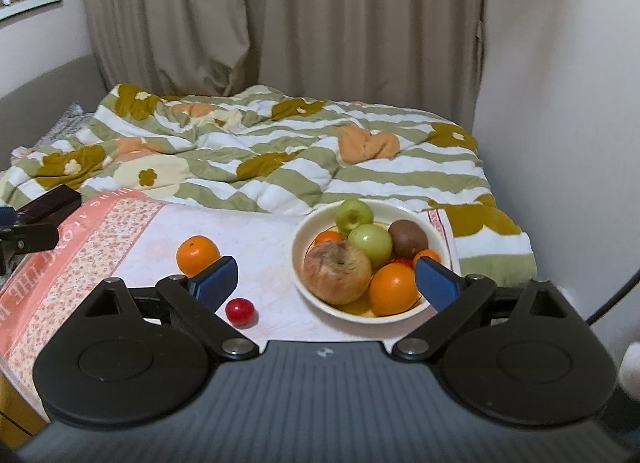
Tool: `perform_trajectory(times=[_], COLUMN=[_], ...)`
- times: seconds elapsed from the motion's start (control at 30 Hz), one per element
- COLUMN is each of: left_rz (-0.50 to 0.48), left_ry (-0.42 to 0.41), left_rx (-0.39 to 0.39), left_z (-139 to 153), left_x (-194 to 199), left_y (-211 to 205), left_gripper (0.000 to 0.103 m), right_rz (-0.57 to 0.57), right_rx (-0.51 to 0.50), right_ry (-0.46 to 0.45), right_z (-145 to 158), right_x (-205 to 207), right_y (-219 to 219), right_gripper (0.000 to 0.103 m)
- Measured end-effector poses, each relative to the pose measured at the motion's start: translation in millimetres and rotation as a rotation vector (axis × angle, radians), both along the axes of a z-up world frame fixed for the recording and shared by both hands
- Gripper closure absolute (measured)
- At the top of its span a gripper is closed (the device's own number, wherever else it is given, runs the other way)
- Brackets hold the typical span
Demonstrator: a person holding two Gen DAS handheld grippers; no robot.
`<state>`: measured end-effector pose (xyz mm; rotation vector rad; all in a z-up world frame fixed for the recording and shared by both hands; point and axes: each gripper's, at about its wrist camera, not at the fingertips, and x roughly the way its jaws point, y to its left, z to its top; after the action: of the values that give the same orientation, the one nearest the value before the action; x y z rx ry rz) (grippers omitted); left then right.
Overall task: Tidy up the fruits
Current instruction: 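Withdraw both tools from the bowl toward the last orange and tomato, then grasp the orange with the left tool while the right tool grasps the red tomato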
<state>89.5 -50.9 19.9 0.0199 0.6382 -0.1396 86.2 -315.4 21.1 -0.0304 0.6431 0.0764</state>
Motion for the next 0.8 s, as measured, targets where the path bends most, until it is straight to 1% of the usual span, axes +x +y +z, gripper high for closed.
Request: perform_trajectory(times=[0.1,0.23,0.43,0.6,0.8], left_rz=[-0.063,-0.159,-0.293,-0.375,-0.441], left_ry=[0.021,0.048,0.081,0.131,0.187], left_rx=[0.006,0.008,-0.001,-0.017,-0.021], left_z=[-10.0,-27.3,-58.4,-81.6,-101.3], left_x=[16.1,42.8,87.8,121.4,146.1], left_y=[13.9,26.8,28.6,18.9,-5.0], left_gripper=[0.000,0.000,0.000,0.000,0.000], right_rz=[-0.027,-0.070,-0.116,-0.099,-0.040], right_rx=[0.010,0.016,0.013,0.015,0.011], right_ry=[0.032,0.050,0.099,0.126,0.153], right_z=[-15.3,-40.8,-78.6,-100.7,-118.0], right_x=[4.4,11.8,26.6,38.2,55.3], right_y=[17.7,38.2,58.8,69.3,78.9], right_gripper=[0.000,0.000,0.000,0.000,0.000])
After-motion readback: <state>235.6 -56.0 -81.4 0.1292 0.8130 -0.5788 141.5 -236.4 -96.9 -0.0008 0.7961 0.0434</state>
